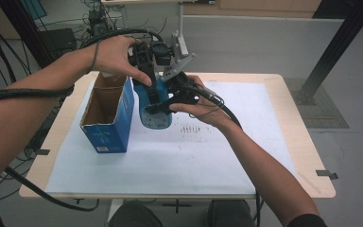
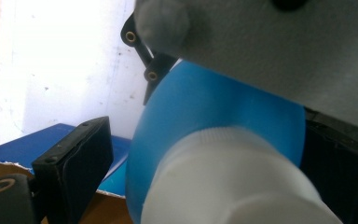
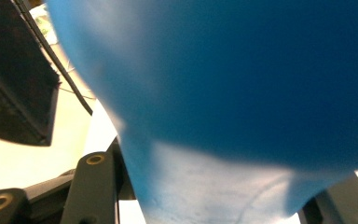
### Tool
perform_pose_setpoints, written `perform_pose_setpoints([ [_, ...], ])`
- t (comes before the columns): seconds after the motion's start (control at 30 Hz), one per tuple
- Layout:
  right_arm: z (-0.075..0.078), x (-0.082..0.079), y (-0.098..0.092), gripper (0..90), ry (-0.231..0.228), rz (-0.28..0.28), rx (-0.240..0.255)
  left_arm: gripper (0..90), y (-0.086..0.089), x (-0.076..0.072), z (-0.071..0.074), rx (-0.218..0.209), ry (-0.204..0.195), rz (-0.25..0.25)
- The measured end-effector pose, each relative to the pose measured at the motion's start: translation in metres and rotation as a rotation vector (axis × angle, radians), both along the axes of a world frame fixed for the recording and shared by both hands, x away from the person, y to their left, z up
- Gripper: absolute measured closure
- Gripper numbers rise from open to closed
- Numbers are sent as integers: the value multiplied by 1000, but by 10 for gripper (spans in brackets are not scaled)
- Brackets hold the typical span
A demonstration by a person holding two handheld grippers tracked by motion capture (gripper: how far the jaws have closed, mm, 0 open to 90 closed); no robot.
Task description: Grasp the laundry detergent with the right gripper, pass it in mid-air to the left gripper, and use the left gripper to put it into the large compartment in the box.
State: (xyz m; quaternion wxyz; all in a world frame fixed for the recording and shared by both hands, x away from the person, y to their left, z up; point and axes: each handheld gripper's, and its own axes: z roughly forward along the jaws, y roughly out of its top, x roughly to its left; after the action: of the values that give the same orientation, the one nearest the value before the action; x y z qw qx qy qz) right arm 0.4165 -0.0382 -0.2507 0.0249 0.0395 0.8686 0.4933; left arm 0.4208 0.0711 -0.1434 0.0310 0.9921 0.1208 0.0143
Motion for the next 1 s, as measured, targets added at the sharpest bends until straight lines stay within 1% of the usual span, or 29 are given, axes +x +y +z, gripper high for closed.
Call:
perform_pose_setpoints([
  [0.17, 0, -1, 1, 441, 3, 5, -1, 75, 0, 0, 0, 6, -1, -2],
  [0.3, 1, -1, 2, 441, -11, 16, 0, 77, -1, -1, 1, 10, -3, -5],
  [0.47, 2, -2, 0, 440, -10, 10, -8, 78, -3, -1, -1, 17, -1, -9],
  [0.7, 4, -3, -1, 440, -6, 7, -1, 87, -4, 0, 0, 19, -7, -13],
  [0.8, 4, -3, -1, 440, -12, 4, -1, 93, -4, 0, 1, 21, -10, -12],
  [0.83, 4, -2, -1, 440, -13, 5, 0, 99, -4, -1, 1, 21, -13, -11],
  [0.9, 4, -4, 0, 440, -24, -2, -6, 151, -3, -1, 1, 24, -18, -14],
  [0.93, 4, -4, 0, 440, -27, -4, -9, 161, -3, -1, 1, 24, -19, -15],
  [1.0, 4, -4, 0, 440, -26, -1, -9, 193, -3, -2, 0, 29, -21, -20],
])
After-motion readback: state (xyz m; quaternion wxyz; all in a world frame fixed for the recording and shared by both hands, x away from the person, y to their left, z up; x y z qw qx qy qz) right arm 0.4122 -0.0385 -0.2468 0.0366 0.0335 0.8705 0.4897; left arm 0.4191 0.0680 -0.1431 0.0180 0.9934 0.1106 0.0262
